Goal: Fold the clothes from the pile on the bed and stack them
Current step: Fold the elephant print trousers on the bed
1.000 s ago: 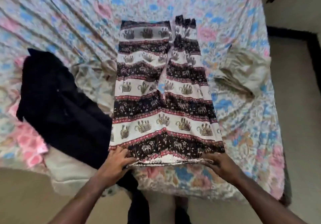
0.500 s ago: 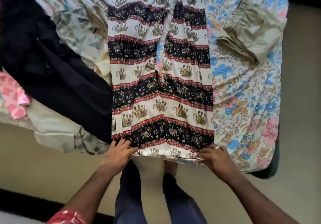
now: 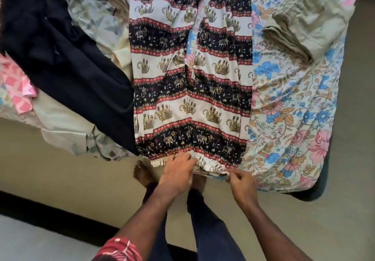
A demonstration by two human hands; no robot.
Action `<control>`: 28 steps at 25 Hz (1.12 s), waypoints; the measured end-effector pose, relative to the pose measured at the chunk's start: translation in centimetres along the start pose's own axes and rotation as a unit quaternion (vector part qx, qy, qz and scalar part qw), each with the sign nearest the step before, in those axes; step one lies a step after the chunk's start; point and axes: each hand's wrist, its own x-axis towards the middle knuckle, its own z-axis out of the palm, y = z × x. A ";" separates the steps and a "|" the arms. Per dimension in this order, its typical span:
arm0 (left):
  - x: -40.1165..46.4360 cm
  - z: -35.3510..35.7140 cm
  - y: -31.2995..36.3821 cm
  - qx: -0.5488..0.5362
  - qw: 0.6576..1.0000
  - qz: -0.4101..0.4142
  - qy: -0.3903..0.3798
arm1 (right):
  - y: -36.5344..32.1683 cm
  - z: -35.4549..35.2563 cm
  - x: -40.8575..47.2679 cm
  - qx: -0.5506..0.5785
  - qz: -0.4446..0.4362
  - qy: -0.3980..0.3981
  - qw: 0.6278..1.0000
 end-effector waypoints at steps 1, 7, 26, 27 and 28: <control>0.3 0.4 0.5 -0.012 1.000 -0.006 -0.005 | -0.4 0.3 -0.1 0.034 0.013 0.034 0.999; 0.8 1.9 -0.3 -0.140 0.990 -0.019 -0.025 | -5.4 2.1 -1.6 0.016 -0.115 0.086 0.989; -3.6 2.7 -13.9 -0.545 0.717 -0.405 0.158 | -17.5 19.6 -2.1 -0.280 -0.311 -0.262 0.870; -3.8 1.8 -14.0 -0.512 0.738 -0.406 0.170 | -17.6 19.3 -2.0 -0.271 -0.315 -0.257 0.873; -3.8 0.9 -14.1 -0.488 0.754 -0.401 0.181 | -18.0 18.8 -1.8 -0.262 -0.318 -0.247 0.877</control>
